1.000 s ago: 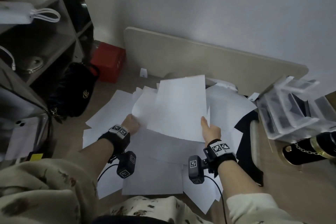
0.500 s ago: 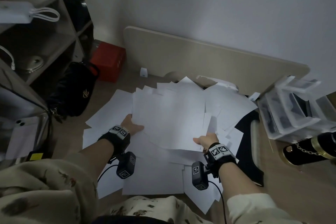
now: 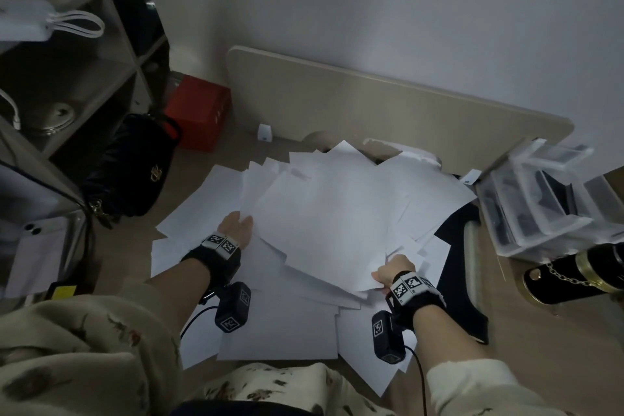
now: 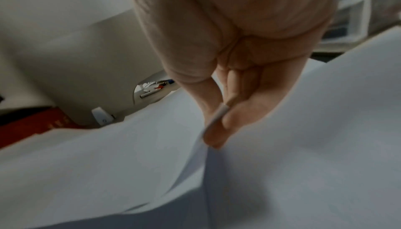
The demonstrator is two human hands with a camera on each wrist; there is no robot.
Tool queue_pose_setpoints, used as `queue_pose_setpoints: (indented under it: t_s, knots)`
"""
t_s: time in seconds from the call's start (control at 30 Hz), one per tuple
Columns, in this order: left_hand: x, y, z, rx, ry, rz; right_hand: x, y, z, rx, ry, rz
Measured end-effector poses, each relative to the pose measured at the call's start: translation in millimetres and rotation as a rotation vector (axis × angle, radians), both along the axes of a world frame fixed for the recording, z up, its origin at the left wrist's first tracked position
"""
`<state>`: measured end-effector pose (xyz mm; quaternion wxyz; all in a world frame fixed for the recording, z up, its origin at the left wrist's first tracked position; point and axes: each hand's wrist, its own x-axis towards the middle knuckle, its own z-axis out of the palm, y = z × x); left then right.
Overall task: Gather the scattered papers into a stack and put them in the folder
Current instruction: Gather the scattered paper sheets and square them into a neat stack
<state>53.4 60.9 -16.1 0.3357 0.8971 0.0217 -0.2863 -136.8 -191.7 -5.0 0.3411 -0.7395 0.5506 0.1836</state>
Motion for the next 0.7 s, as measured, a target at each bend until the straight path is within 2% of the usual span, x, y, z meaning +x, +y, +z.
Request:
queue_pose_setpoints:
  t_s: [0.13, 0.23, 0.37, 0.5, 0.6, 0.7]
  knots:
    - [3, 2, -2, 0.011, -0.022, 0.031, -9, -7, 3, -0.02, -0.075, -0.005]
    - [5, 4, -6, 0.004, -0.02, 0.047, -9, -15, -6, -0.141, -0.196, 0.018]
    - [4, 5, -9, 0.003, 0.057, 0.026, -1, -15, -3, -0.204, -0.2, 0.183]
    - [10, 8, -17, -0.018, 0.117, 0.023, 11, -15, -1, -0.234, -0.062, 0.348]
    - [12, 8, -17, 0.01, 0.138, 0.012, 25, -16, 8, -0.344, 0.115, 0.526]
    - [12, 8, -19, 0.036, 0.143, -0.003, 38, -21, 11, -0.496, 0.202, 0.647]
